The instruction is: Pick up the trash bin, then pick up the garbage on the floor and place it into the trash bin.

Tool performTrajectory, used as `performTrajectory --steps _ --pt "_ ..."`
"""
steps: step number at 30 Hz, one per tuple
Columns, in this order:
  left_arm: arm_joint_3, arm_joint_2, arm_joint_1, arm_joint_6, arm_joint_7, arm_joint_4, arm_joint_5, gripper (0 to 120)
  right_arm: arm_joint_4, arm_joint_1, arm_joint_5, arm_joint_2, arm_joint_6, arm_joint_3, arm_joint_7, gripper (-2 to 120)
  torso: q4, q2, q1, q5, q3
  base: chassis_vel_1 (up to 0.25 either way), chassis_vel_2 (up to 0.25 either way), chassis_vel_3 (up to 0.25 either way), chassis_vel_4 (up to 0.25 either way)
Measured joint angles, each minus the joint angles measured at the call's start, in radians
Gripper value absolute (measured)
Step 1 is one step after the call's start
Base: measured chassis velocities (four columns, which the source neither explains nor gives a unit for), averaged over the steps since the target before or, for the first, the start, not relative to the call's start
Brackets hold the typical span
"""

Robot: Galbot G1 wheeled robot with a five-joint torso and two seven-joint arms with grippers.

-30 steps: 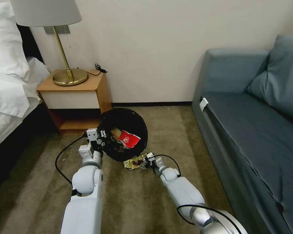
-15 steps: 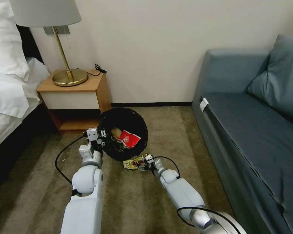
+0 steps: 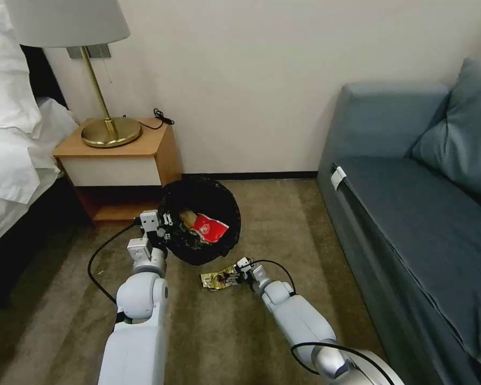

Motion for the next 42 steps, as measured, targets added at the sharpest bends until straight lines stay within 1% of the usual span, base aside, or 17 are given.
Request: performTrajectory --steps 4,6,7,10,18,27,28,29,31,32,35,36,38,39,41,42 --pt "0.000 0.000 0.002 0.000 0.000 -0.005 0.000 4 -0.012 -0.003 0.005 0.000 -0.011 -0.013 0.000 100 0.0001 0.000 0.000 0.0001 0.000 0.000 0.000 0.000 0.000" --pt "0.000 0.000 0.005 0.000 -0.001 -0.013 0.000 4 -0.033 -0.003 0.000 0.000 -0.042 -0.015 -0.001 100 0.0001 0.000 0.000 0.0000 0.000 0.000 0.000 0.000 0.000" --pt "0.000 0.000 0.005 0.000 -0.001 -0.013 0.000 4 -0.033 -0.003 0.000 0.000 -0.042 -0.015 -0.001 100 0.0001 0.000 0.000 0.0000 0.000 0.000 0.000 0.000 0.000" --pt "-0.003 0.000 0.012 0.000 -0.001 -0.024 0.001 4 -0.059 0.005 -0.035 0.000 -0.064 -0.001 -0.003 100 0.0000 0.000 0.000 0.0000 0.000 0.000 0.000 0.000 0.000" --pt "-0.002 0.000 0.017 0.001 -0.001 -0.030 0.003 4 -0.070 0.017 -0.045 0.000 -0.062 0.020 -0.030 100 0.0001 0.000 0.000 0.0000 0.000 0.000 0.000 0.000 0.000" --pt "-0.006 0.000 0.028 0.001 -0.001 -0.041 0.003 4 -0.120 0.031 -0.033 0.000 -0.045 0.062 -0.092 99 0.0001 0.000 0.000 0.0001 0.000 0.000 0.000 0.000 0.000" --pt "-0.006 0.000 0.029 0.001 -0.001 -0.042 0.003 4 -0.129 0.034 -0.033 0.000 -0.037 0.070 -0.100 96 0.0001 0.000 0.000 0.0000 0.000 0.000 0.000 0.000 0.000" --pt "-0.006 0.000 0.029 0.001 -0.001 -0.042 0.003 4 -0.129 0.034 -0.033 0.000 -0.037 0.070 -0.100 96 0.0001 0.000 0.000 0.0000 0.000 0.000 0.000 0.000 0.000" --pt "-0.006 0.000 0.031 0.001 -0.001 -0.042 0.003 4 -0.135 0.036 -0.031 0.000 -0.029 0.077 -0.107 88 0.0000 0.000 0.000 0.0000 0.000 0.000 0.000 0.000 0.000" --pt "-0.006 0.000 0.031 0.001 -0.001 -0.042 0.003 4 -0.135 0.036 -0.031 0.000 -0.029 0.077 -0.107 88 0.0000 0.000 0.000 0.0000 0.000 0.000 0.000 0.000 0.000" --pt "-0.005 0.000 0.031 0.001 -0.001 -0.044 0.003 4 -0.137 0.039 -0.029 0.000 -0.022 0.084 -0.112 73 0.0001 0.000 0.000 0.0000 0.000 0.000 0.000 0.000 0.000" --pt "-0.005 0.000 0.031 0.001 -0.001 -0.044 0.003 4 -0.137 0.039 -0.029 0.000 -0.022 0.084 -0.112 73 0.0001 0.000 0.000 0.0000 0.000 0.000 0.000 0.000 0.000" --pt "-0.005 0.000 0.032 0.001 -0.001 -0.044 0.003 4 -0.138 0.039 -0.029 0.000 -0.018 0.086 -0.112 61 0.0000 0.000 0.000 0.0000 0.000 0.000 0.000 0.000 0.000" --pt "-0.005 0.000 0.032 0.001 -0.001 -0.044 0.003 4 -0.138 0.039 -0.029 0.000 -0.018 0.086 -0.112 61 0.0000 0.000 0.000 0.0000 0.000 0.000 0.000 0.000 0.000" --pt "-0.005 0.000 0.032 0.001 -0.001 -0.044 0.003 4 -0.137 0.039 -0.030 0.000 -0.017 0.086 -0.110 51 0.0000 0.000 0.000 0.0000 0.000 0.000 0.000 0.000 0.000" --pt "-0.005 0.000 0.032 0.001 -0.001 -0.044 0.003 4 -0.137 0.039 -0.030 0.000 -0.017 0.086 -0.110 51 0.0000 0.000 0.000 0.0000 0.000 0.000 0.000 0.000 0.000"
